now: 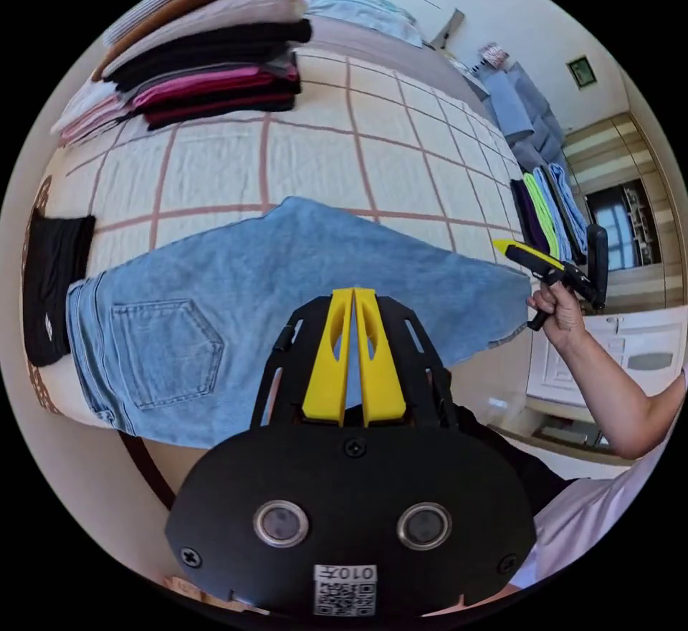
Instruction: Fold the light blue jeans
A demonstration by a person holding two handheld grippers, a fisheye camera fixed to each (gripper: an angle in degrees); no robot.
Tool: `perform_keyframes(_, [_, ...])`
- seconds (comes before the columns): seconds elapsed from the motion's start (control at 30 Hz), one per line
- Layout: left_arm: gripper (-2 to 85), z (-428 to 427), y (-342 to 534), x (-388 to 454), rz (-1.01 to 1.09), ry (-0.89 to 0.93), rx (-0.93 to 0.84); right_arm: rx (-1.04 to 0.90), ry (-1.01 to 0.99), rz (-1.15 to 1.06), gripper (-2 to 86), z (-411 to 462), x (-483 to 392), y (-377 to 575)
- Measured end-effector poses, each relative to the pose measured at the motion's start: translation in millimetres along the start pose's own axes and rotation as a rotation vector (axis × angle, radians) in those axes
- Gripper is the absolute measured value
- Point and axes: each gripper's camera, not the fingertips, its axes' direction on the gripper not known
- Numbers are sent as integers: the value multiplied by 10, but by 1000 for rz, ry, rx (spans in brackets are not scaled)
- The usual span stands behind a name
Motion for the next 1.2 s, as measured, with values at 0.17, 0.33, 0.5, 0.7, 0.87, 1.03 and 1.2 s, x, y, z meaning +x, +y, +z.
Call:
perform_keyframes(0.17, [-2, 214, -231, 1009, 192, 78, -59, 41, 181, 454, 112, -821, 1473, 1666])
perform_keyframes(0.33, [-2, 532, -415, 1889, 326, 129, -147, 14, 117, 751, 119, -852, 2141, 2756])
perform_keyframes(0.5, [-2, 668, -554, 2440, 407, 146, -186, 36, 38, 803, 118, -722, 2352, 3039])
perform_keyframes(0.7, [-2, 734, -603, 2732, 440, 138, -205, 45, -52, 853, 105, -659, 2460, 3179])
perform_keyframes(0.87, [-1, 777, -588, 2697, 392, 172, -196, 2, -104, 946, 63, -738, 2477, 3154])
perform_keyframes(1.03, [-1, 701, -591, 2546, 417, 200, -183, 65, -73, 891, 49, -1148, 2129, 2866])
perform_keyframes(1.2, [-1, 305, -544, 2040, 405, 181, -102, 107, 15, 691, 46, -1608, 1359, 2181])
